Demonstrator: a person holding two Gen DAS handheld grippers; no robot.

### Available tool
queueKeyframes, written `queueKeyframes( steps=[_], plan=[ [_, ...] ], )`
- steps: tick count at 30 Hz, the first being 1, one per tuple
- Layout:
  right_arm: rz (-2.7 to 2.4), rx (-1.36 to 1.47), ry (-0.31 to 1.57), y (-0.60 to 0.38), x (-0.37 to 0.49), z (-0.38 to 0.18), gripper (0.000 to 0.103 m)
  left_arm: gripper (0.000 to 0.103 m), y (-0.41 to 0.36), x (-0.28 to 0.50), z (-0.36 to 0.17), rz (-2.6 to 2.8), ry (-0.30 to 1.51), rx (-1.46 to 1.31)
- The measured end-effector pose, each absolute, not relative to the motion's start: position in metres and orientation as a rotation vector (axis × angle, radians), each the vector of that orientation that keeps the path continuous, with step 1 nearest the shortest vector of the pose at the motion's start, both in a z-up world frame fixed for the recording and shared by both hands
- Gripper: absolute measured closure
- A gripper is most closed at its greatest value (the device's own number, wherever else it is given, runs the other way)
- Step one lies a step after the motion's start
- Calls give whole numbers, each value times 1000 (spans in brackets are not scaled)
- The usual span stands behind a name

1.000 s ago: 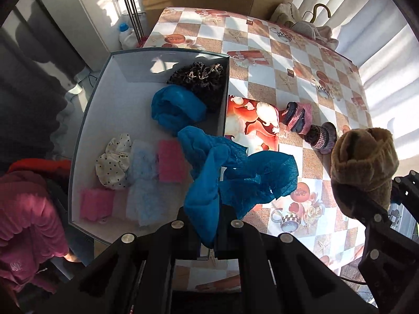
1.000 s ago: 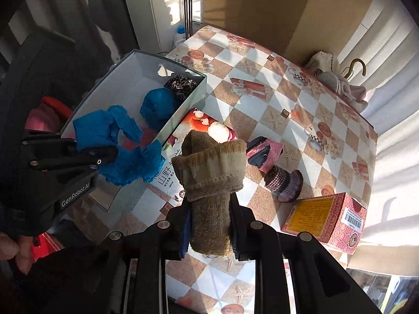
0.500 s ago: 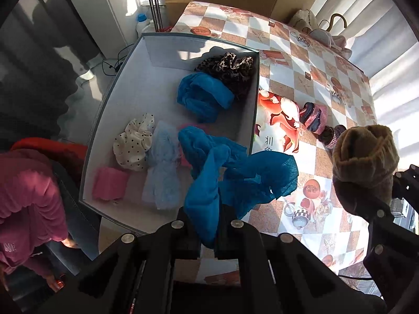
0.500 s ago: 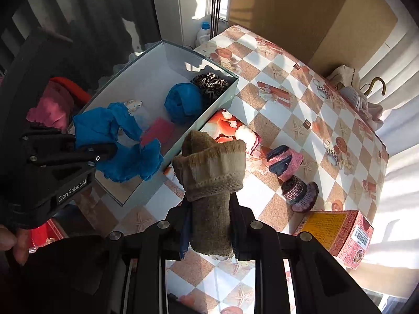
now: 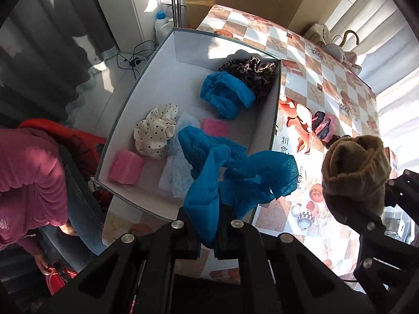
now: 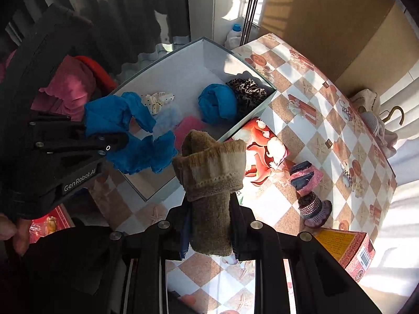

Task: Organize soft objects

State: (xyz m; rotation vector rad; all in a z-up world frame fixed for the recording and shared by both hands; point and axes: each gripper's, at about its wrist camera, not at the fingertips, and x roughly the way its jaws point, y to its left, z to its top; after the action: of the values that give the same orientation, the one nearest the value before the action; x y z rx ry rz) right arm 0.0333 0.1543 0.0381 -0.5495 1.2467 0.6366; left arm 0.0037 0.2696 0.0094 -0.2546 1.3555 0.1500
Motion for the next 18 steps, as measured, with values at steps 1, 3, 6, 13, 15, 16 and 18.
queueKeyframes(
  steps=[1,3,6,13,15,16,18],
  plan=[
    [643,-560,1249,157,32,37,78,96,271,2,10,154,1352,-261],
    [659,-585,1252,161,30,36,78,96,276,-3,10,166,1343,-280],
    [687,-625,1250,170,27,35,78,96,285,-10,9,187,1338,-319],
    [745,-698,1238,187,18,34,78,96,301,-23,8,225,1325,-388],
    [754,-708,1235,190,17,34,78,96,304,-25,8,231,1321,-399],
    [758,-712,1234,191,16,34,78,96,305,-26,8,234,1320,-403],
    [768,-720,1233,194,15,34,78,96,308,-28,9,239,1316,-411]
  ],
)
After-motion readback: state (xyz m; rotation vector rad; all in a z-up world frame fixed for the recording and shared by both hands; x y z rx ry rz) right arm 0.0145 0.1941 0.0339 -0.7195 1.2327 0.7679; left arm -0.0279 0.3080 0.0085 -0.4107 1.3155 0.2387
